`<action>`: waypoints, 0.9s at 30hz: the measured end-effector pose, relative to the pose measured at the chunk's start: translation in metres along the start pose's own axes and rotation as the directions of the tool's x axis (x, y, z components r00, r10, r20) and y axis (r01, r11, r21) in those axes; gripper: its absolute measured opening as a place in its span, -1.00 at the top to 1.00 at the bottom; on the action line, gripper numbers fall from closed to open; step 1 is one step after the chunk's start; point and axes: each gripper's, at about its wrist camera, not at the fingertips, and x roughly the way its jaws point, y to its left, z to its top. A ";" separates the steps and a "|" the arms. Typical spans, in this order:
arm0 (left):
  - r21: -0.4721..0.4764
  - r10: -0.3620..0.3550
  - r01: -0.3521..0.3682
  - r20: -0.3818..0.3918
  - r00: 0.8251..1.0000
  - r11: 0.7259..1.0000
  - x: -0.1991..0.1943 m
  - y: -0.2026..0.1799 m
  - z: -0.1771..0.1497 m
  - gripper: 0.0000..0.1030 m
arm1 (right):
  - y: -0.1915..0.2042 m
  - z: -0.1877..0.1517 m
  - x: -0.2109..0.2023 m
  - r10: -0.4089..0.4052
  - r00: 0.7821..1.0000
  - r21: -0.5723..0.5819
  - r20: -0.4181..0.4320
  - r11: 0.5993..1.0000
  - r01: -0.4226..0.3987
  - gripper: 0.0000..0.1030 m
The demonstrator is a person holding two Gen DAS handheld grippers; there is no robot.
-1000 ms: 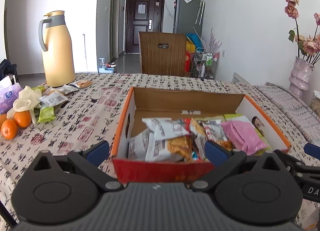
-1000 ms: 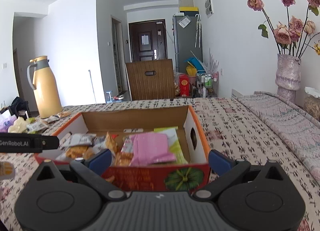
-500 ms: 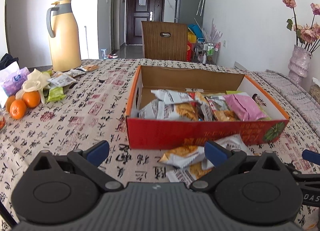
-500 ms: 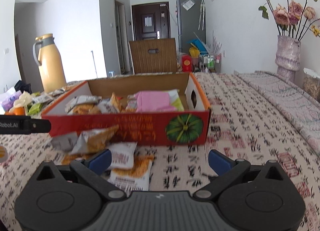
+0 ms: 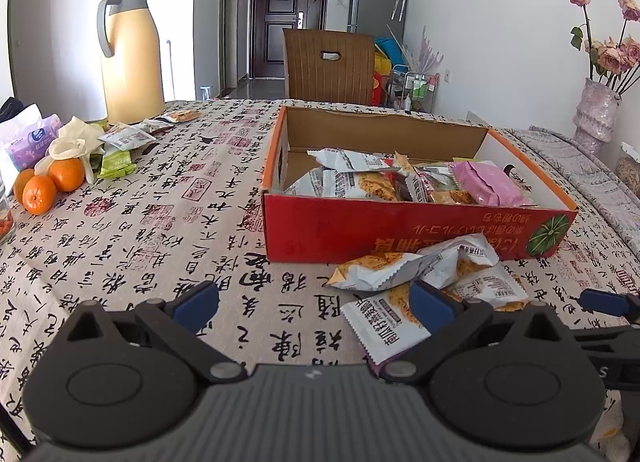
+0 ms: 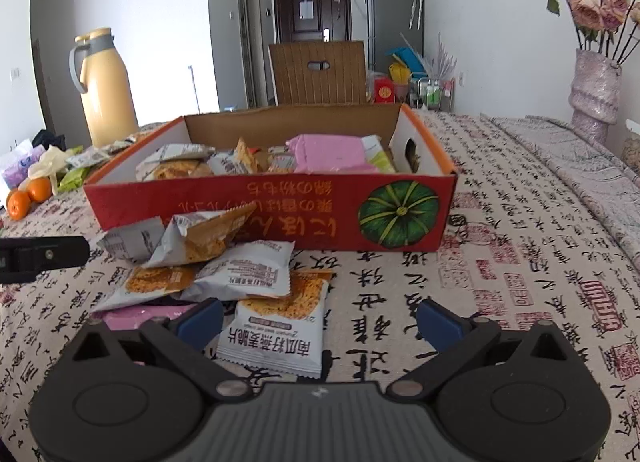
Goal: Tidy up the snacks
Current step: 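Withdraw both grippers from the box back toward the snack pile, then grasp a white pumpkin-seed cookie packet with the right gripper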
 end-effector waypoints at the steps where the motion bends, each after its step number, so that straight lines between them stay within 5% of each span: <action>1: 0.000 0.003 -0.003 -0.002 1.000 1.000 0.000 0.000 0.000 -1.00 | 0.001 0.001 0.003 -0.003 1.000 0.000 -0.009 1.000 0.003 -1.00; 8: 0.006 0.002 -0.002 -0.012 1.000 1.000 0.001 0.000 -0.003 -1.00 | 0.008 0.008 0.020 -0.011 0.998 -0.014 -0.054 1.000 0.010 -0.95; 25: 0.010 -0.007 0.007 -0.020 1.000 1.000 0.000 -0.004 -0.008 -1.00 | 0.017 0.003 0.019 0.012 0.999 -0.054 -0.034 0.998 -0.014 0.22; 27: 0.011 -0.007 0.007 -0.022 1.000 1.000 0.000 -0.005 -0.009 -1.00 | 0.014 0.001 0.015 0.016 1.000 -0.044 -0.022 0.999 -0.017 0.23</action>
